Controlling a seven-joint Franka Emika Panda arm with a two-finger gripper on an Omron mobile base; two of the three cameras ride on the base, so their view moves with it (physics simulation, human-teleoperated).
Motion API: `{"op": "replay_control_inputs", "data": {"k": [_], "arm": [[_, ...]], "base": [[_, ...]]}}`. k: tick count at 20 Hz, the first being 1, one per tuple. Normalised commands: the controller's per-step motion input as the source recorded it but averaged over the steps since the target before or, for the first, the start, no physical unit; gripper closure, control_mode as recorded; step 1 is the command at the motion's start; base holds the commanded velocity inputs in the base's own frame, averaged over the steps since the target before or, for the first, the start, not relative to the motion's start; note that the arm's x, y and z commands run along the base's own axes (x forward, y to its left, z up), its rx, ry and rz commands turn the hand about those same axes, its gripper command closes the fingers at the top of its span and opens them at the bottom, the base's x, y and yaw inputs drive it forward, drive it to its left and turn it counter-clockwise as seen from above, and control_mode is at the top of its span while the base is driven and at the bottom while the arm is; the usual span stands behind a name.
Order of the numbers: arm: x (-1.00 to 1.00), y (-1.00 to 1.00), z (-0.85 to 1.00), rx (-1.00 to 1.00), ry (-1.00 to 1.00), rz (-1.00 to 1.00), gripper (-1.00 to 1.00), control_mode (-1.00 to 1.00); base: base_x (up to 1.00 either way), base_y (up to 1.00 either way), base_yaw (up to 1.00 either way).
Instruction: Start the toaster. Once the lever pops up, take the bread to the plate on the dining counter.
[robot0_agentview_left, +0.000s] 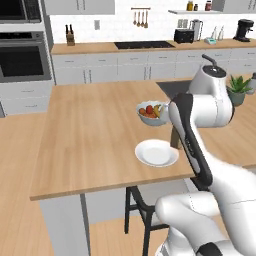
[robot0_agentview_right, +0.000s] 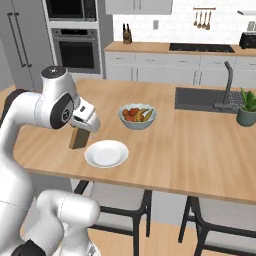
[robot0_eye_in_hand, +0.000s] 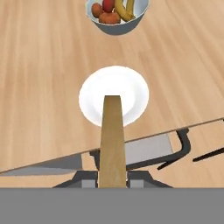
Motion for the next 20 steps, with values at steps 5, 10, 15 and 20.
{"op": "replay_control_inputs", "data": {"k": [5,10,15,20], "arm": [[0.78,-0.36,-0.29,0.17,0.0,0.26,1.0,-1.0],[0.7,-0.3,-0.66,0.12,0.0,0.38,1.0,-1.0],[0.57,-0.05,-0.86,0.05,-0.04,0.35,1.0,-1.0],[0.64,0.0,-0.63,0.14,0.0,0.25,1.0,-1.0]], "base": [[0.0,0.0,0.0],[0.0,0.0,0.0],[0.0,0.0,0.0],[0.0,0.0,0.0]]}}
